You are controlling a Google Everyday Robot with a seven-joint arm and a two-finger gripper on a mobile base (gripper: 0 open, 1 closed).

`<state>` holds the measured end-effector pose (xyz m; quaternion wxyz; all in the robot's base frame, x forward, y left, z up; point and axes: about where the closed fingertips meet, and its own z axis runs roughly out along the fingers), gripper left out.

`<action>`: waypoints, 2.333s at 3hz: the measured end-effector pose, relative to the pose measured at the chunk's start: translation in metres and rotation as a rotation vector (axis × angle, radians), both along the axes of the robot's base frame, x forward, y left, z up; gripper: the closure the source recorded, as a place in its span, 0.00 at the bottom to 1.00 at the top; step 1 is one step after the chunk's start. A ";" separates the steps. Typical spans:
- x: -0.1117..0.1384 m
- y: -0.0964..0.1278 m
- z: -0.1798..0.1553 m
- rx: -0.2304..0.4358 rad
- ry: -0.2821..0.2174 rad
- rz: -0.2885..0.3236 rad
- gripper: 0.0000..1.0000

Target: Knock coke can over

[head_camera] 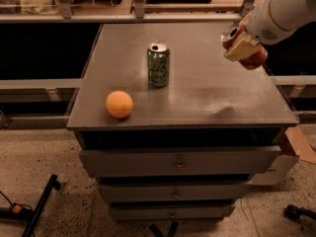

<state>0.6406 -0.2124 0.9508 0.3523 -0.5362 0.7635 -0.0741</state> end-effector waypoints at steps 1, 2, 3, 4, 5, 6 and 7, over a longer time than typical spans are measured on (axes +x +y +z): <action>-0.012 0.028 -0.024 -0.156 0.073 0.134 1.00; -0.020 0.047 -0.046 -0.243 0.165 0.282 1.00; -0.023 0.053 -0.062 -0.322 0.254 0.356 1.00; -0.020 0.050 -0.076 -0.389 0.338 0.354 0.84; -0.015 0.047 -0.092 -0.453 0.431 0.311 0.60; -0.011 0.046 -0.102 -0.480 0.491 0.305 0.37; -0.009 0.047 -0.104 -0.479 0.488 0.306 0.13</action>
Offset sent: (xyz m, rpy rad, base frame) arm -0.0321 0.0631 -0.0686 -0.3522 0.2886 0.4750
